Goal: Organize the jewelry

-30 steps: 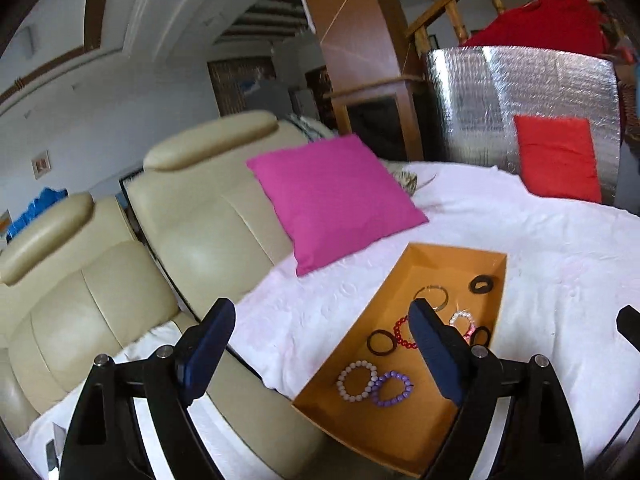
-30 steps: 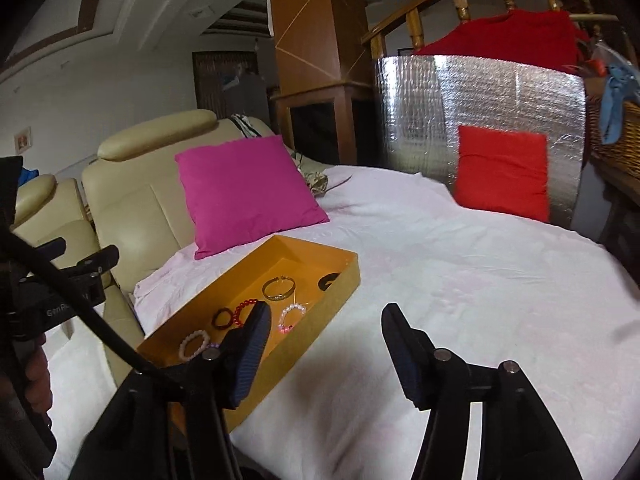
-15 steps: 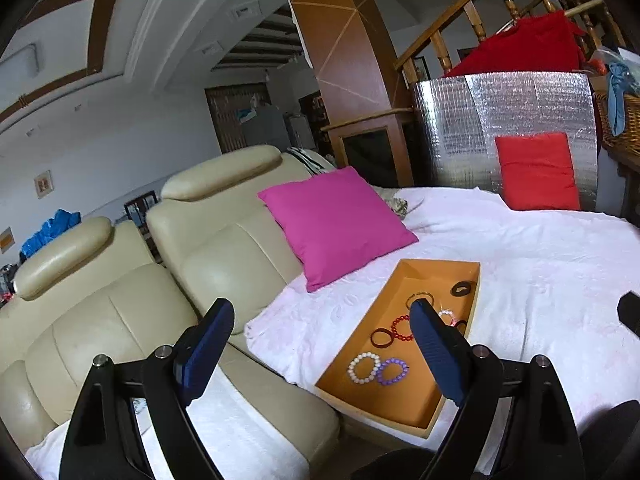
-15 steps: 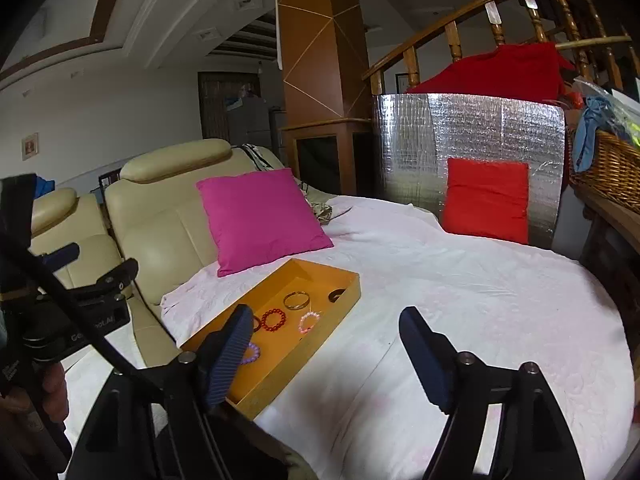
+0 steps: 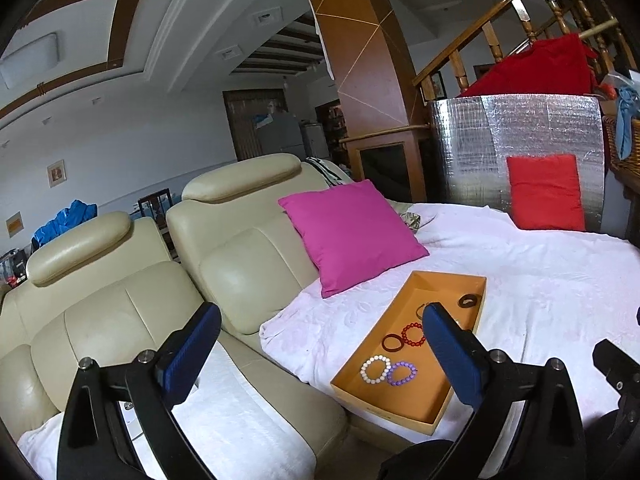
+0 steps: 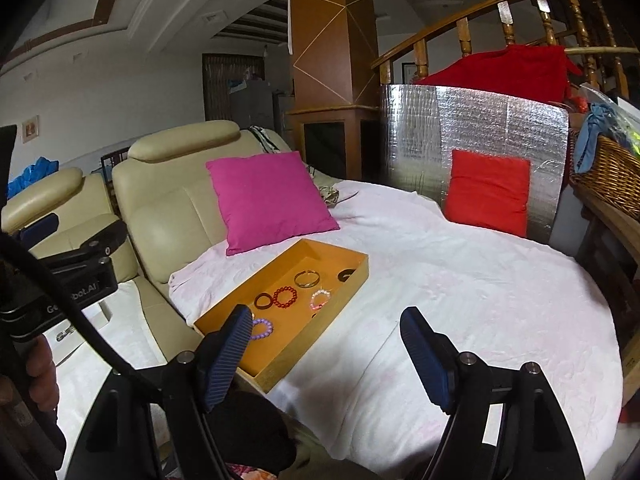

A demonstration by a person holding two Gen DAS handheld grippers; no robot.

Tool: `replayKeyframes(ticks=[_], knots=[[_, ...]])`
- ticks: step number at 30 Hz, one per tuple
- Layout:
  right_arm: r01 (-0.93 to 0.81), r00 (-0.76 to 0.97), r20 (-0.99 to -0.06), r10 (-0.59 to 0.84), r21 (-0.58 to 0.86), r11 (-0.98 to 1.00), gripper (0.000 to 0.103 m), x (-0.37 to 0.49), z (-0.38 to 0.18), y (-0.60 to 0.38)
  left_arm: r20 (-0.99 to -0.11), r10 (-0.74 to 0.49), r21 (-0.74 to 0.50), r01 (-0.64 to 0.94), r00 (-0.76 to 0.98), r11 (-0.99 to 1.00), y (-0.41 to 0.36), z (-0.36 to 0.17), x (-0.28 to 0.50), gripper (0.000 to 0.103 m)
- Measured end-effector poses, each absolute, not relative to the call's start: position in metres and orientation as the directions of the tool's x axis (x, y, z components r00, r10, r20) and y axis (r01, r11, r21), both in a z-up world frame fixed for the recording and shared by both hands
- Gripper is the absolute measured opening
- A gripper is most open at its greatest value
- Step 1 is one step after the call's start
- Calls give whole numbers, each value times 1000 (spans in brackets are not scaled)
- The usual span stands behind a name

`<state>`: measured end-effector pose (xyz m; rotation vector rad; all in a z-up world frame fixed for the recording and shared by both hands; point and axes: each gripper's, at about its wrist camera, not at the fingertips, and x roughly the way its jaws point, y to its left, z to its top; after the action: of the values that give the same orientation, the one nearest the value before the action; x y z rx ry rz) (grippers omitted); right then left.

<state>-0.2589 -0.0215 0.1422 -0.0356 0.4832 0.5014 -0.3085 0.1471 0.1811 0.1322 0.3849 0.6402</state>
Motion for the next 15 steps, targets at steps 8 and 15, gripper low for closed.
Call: replayKeyframes(ticks=[8, 15], knots=[[-480, 754, -475, 454, 73, 874, 80, -259, 144, -3, -321, 605, 221, -564, 729, 796, 157, 178, -310, 100], [-474, 751, -485, 449, 79, 877, 80, -257, 145, 3, -316, 611, 214, -573, 726, 791, 166, 178, -314, 100]])
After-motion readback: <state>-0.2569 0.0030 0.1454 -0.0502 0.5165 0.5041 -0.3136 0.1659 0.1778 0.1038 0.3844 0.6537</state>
